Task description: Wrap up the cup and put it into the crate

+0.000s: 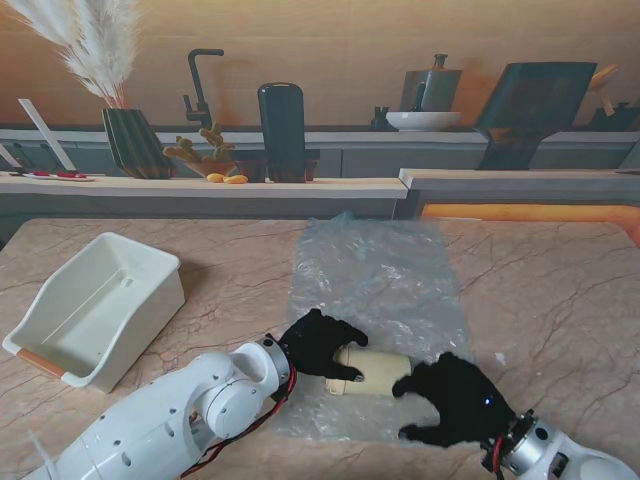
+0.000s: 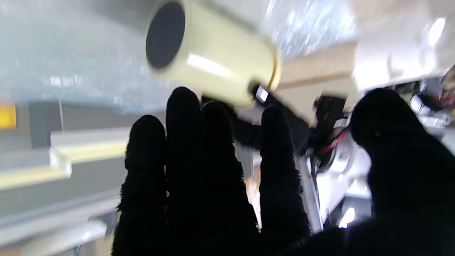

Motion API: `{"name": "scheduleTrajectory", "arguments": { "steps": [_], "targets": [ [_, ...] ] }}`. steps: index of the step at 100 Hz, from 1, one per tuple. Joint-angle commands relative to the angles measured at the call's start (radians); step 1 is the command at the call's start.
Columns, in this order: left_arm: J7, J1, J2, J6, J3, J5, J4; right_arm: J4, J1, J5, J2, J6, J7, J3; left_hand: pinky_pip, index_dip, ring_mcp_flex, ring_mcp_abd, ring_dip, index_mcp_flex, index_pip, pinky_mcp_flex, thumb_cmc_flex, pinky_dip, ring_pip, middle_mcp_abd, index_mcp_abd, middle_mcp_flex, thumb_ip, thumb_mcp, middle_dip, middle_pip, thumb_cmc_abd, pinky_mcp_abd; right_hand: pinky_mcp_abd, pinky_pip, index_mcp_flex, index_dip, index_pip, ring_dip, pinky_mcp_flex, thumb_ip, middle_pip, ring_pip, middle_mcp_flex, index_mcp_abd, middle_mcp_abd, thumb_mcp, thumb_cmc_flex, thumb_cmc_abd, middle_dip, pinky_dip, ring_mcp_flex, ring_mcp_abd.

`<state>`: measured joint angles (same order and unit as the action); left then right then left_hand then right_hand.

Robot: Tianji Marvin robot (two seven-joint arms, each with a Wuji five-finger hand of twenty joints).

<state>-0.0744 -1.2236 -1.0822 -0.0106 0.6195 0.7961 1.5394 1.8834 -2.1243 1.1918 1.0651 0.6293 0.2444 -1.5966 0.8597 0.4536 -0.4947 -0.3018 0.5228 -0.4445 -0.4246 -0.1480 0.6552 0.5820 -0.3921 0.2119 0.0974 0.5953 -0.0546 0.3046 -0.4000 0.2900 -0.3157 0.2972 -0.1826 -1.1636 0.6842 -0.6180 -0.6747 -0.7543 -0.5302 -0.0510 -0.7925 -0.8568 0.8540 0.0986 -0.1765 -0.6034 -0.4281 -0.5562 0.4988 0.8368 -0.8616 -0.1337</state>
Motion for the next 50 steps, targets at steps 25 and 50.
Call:
{"name": "scheduleTrajectory", "arguments": {
  "steps": [25, 50],
  "targets": [
    [-0.017, 0.046, -0.018, 0.105, -0.068, -0.009, -0.060, 0.053, -0.037, 0.033, -0.037, -0.097, -0.269, 0.020, 0.216, 0.128, -0.158, 0.008, 0.124, -0.150, -0.257, -0.084, 0.030, 0.073, -0.197, -0.037, -0.019, 0.189, -0.007, 0.195, -0.105, 0.172, -0.089, 0.012, 0.011, 0.241, -0.259, 0.056, 0.166, 0.117, 0.262, 0.043, 0.256, 0.331, -0.317, 0.087, 0.006, -0.083, 0.005, -0.079, -0.056, -0.053, 0.279, 0.027],
    [-0.018, 0.060, -0.027, 0.154, -0.088, -0.033, -0.077, -0.073, 0.065, 0.182, -0.056, -0.231, -0.103, 0.153, 0.266, 0.150, -0.190, 0.002, 0.153, -0.164, -0.349, -0.101, 0.100, 0.065, -0.258, -0.047, -0.042, 0.228, -0.050, 0.204, -0.141, 0.225, -0.147, 0.017, 0.042, 0.264, -0.289, 0.077, 0.156, 0.061, 0.252, 0.034, 0.176, 0.232, -0.385, 0.054, -0.007, -0.089, 0.026, -0.103, 0.012, 0.056, 0.325, 0.028]
  ]
}}
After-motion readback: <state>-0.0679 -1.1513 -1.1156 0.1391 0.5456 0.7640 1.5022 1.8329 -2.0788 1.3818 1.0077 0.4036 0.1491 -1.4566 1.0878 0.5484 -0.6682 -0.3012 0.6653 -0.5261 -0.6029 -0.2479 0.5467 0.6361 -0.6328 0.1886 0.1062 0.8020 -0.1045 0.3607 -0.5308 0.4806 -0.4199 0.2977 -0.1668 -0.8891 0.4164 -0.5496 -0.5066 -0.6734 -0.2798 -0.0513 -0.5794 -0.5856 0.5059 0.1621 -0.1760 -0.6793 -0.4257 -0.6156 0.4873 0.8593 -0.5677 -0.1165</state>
